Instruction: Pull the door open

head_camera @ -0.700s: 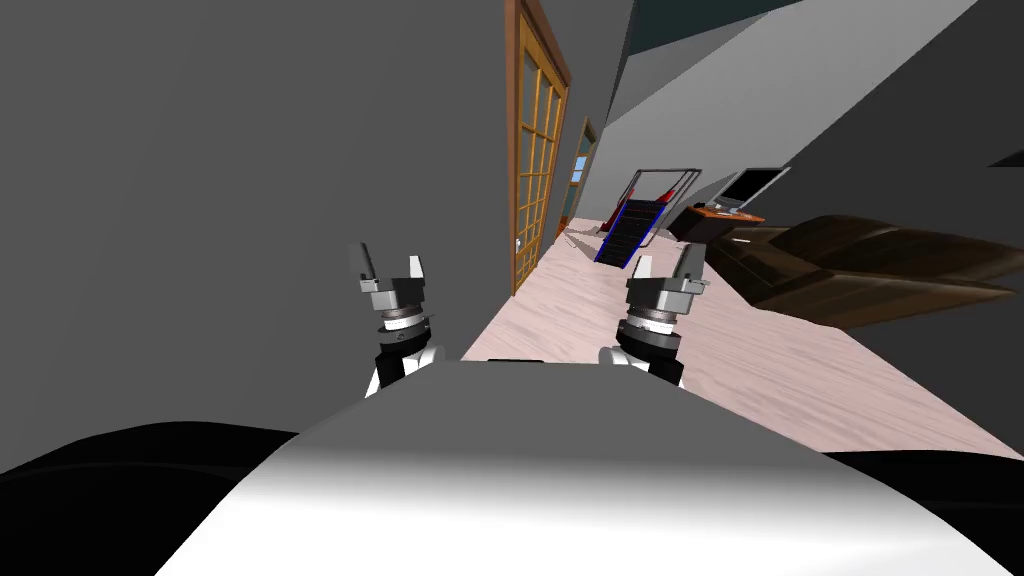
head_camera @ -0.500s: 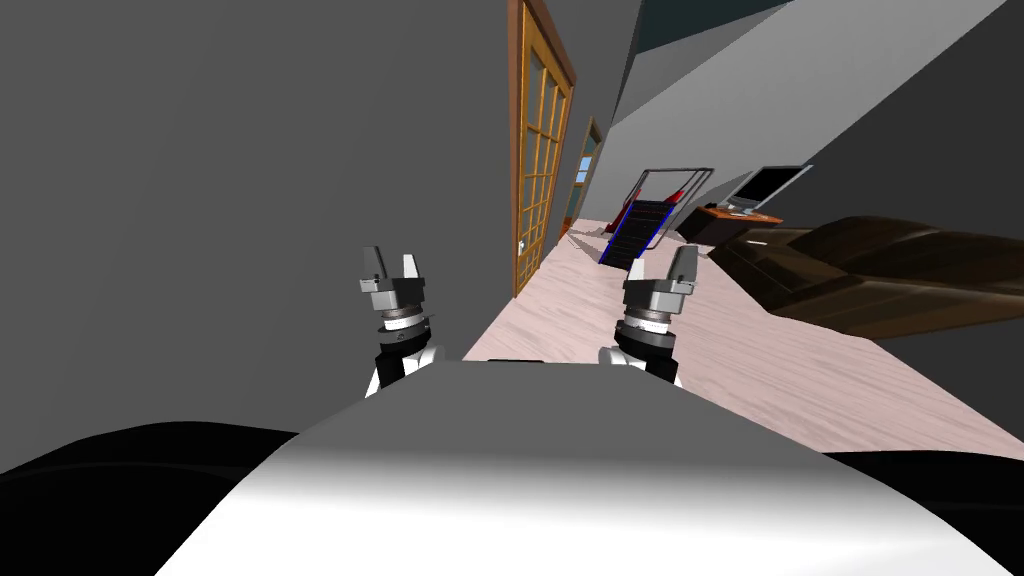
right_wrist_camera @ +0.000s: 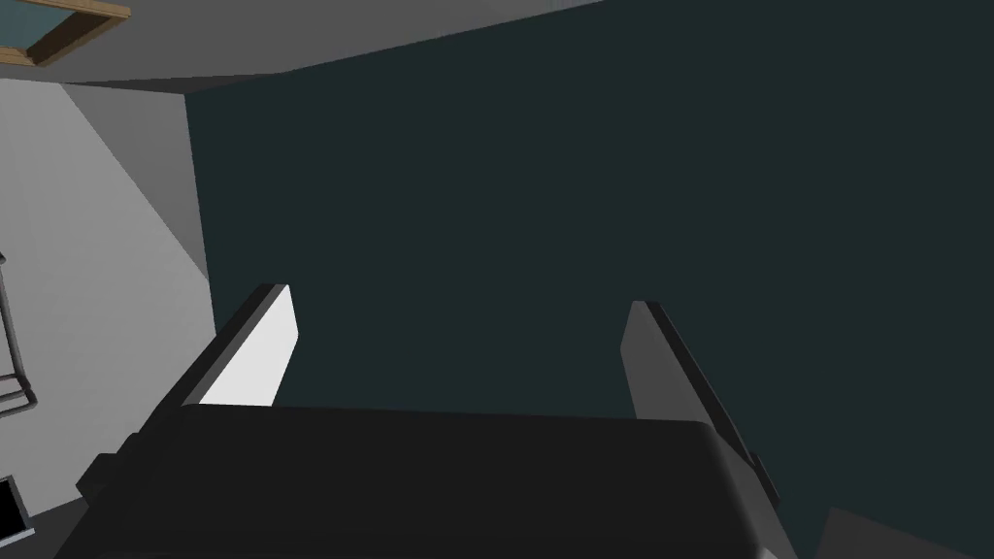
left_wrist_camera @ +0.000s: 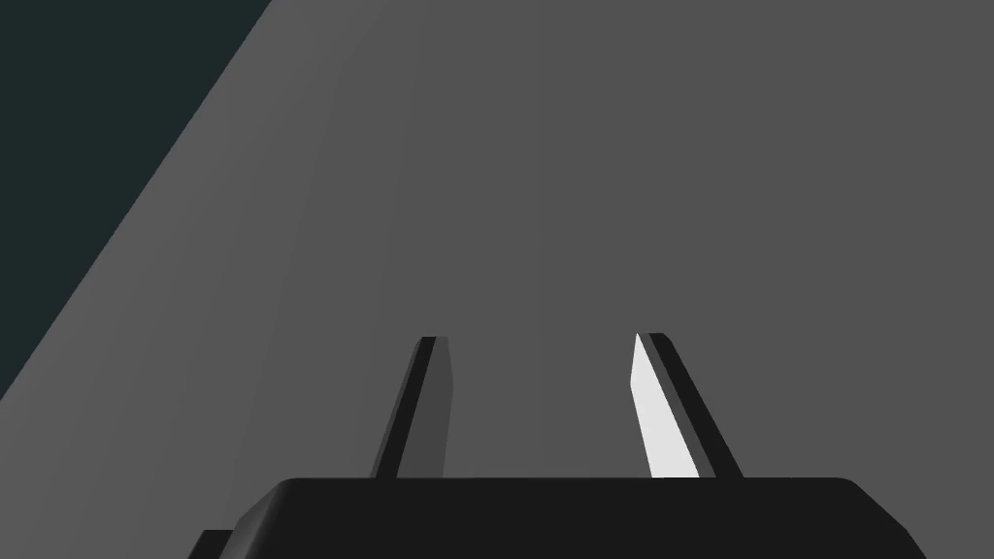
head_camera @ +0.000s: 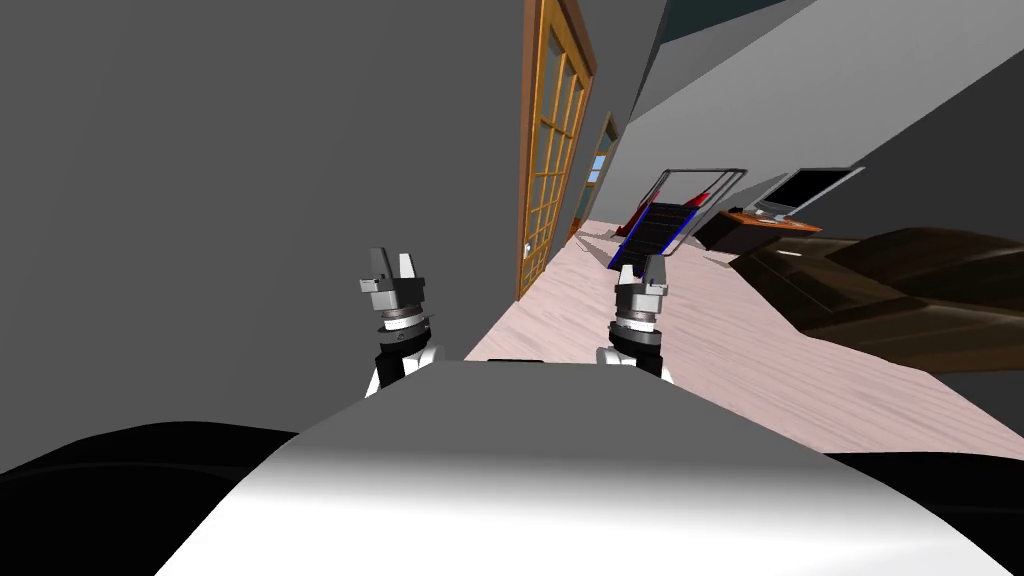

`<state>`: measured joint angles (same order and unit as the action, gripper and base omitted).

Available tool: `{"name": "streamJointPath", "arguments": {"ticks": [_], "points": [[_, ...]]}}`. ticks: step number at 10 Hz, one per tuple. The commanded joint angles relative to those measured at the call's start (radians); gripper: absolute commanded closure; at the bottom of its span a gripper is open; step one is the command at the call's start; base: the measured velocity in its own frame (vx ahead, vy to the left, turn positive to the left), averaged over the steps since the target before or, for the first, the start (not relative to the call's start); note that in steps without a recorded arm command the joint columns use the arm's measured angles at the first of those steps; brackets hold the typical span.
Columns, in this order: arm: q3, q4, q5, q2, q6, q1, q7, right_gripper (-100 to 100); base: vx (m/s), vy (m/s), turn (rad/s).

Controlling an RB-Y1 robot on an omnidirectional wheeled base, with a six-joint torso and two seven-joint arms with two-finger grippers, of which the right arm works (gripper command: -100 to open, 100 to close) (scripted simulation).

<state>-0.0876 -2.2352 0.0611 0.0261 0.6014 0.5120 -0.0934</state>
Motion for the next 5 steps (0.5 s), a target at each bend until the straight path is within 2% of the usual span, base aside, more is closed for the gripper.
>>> {"name": "streamJointPath", "arguments": {"ticks": [1, 5], "points": [[-0.009, 0.041, 0.018, 0.013, 0.014, -0.008, -0.028, -100, 0.164, -0.053, 0.132], [-0.021, 0.125, 0.06, 0.033, 0.038, -0.027, -0.09, -100, 0.141, -0.059, 0.13]]}}
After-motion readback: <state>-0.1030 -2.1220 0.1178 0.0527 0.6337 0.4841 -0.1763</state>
